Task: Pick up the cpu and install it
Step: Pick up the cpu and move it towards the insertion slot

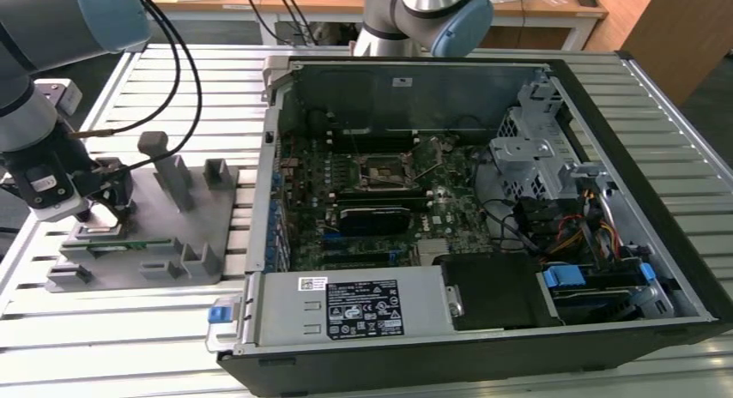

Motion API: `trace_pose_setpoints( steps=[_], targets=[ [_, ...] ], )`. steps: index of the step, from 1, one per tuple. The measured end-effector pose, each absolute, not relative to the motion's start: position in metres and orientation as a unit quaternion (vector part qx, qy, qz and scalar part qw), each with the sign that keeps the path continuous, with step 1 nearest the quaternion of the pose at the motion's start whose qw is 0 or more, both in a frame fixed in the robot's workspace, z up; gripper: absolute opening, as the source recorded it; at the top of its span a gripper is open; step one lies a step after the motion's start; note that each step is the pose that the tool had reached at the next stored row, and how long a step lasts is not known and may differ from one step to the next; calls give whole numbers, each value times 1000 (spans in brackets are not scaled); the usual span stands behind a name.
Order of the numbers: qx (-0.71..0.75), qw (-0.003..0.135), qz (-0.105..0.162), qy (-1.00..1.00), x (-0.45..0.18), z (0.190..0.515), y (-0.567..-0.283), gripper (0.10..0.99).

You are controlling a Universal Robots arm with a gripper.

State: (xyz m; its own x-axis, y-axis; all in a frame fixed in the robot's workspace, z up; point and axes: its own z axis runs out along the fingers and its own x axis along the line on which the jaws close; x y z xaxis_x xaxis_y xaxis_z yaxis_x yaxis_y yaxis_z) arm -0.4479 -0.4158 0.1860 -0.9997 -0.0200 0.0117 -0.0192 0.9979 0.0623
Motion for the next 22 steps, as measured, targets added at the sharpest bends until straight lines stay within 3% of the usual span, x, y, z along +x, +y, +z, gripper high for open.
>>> trace_pose_setpoints(
  steps=[2, 22],
  targets=[
    [10, 6, -31, -999, -448, 186, -416, 529],
    [10, 6, -31, -999, -448, 210, -416, 529]
  ],
)
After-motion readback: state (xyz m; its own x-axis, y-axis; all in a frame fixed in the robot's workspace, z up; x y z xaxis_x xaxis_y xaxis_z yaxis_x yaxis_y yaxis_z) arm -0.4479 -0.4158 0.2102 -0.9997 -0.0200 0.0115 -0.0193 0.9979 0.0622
